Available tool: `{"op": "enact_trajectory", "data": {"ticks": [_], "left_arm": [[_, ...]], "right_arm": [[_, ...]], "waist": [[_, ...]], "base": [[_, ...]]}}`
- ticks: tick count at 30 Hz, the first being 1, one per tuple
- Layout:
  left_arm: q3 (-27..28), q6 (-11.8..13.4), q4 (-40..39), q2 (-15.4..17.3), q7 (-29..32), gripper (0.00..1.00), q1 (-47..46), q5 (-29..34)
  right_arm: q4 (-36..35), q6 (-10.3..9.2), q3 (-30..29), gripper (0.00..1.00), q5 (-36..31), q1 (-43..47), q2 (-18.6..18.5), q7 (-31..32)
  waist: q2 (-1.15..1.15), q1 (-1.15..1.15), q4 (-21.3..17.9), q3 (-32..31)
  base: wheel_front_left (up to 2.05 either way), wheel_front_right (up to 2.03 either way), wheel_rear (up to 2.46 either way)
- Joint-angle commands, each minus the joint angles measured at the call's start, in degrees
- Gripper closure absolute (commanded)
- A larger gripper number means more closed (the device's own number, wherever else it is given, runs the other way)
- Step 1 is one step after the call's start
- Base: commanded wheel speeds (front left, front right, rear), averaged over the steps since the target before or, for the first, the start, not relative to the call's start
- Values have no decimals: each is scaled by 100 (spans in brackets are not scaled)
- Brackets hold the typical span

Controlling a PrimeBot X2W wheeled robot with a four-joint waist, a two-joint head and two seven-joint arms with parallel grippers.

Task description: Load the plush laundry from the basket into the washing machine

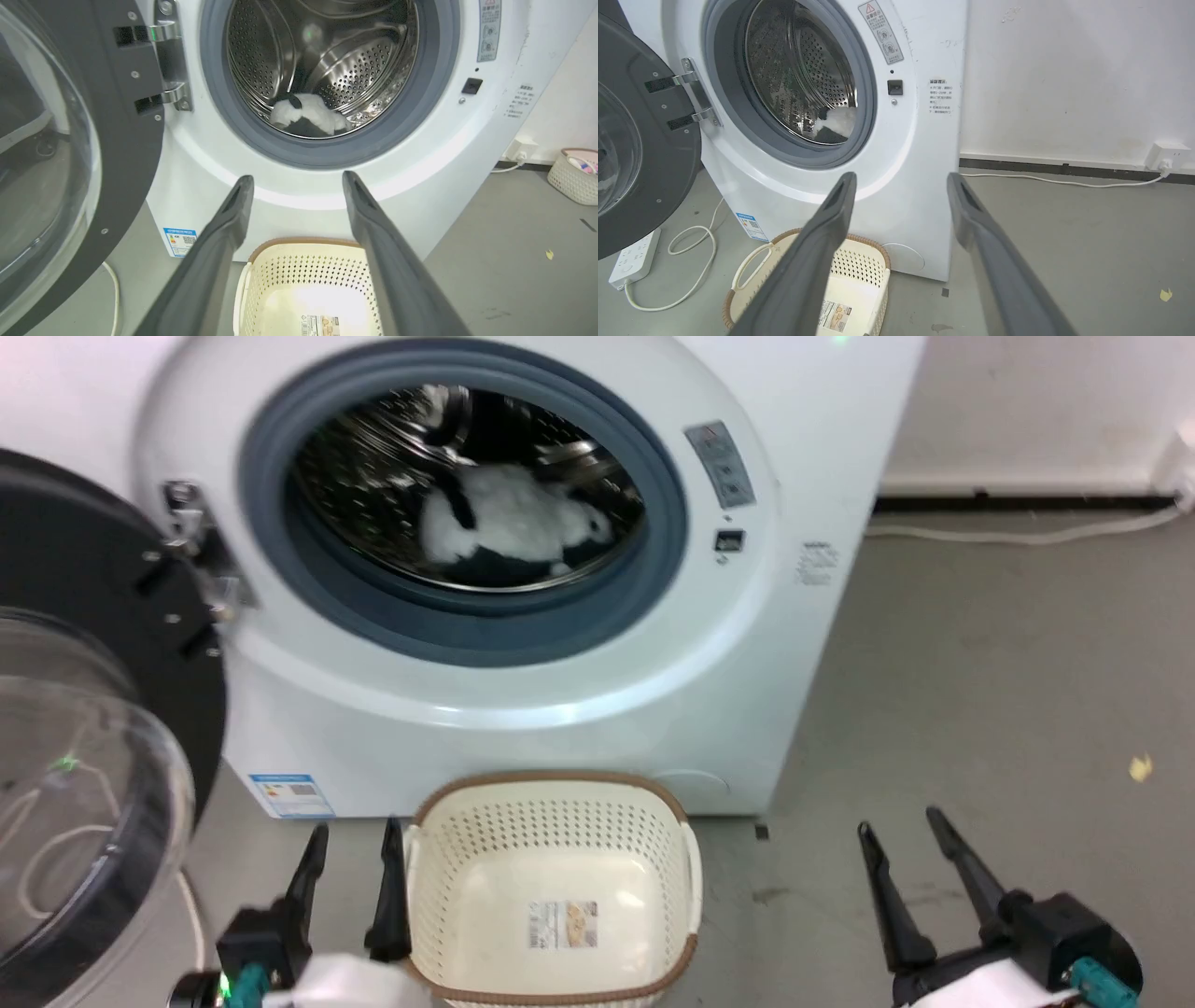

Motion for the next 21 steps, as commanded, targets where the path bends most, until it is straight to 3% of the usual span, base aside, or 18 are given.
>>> {"op": "enact_trajectory", "data": {"ticks": [1, 6, 9, 10, 21], "left_arm": [[24, 35, -65, -7, -31, 0, 69, 54], [-27, 186, -372, -87, -31, 0, 413, 299], [-63, 119, -401, -91, -31, 0, 446, 404], [-63, 108, -378, -92, 0, 100, 387, 398], [-44, 94, -411, -105, 86, 100, 369, 455]], "right_arm": [[21, -5, 16, 0, 3, 76, -5, -25], [52, -5, 22, 0, 42, 201, -5, -25], [69, -5, 36, 0, 40, 202, -5, -25], [54, 0, 34, 100, 21, 132, 0, 0], [9, 0, 11, 100, -13, 119, 0, 85]], "waist": [[0, 2, 134, -134], [0, 2, 212, -169], [0, 2, 221, -154], [0, 2, 221, -154], [0, 2, 227, -162]], "base": [[0, 0, 0], [0, 0, 0], [0, 0, 0], [0, 0, 0], [0, 0, 0]]}}
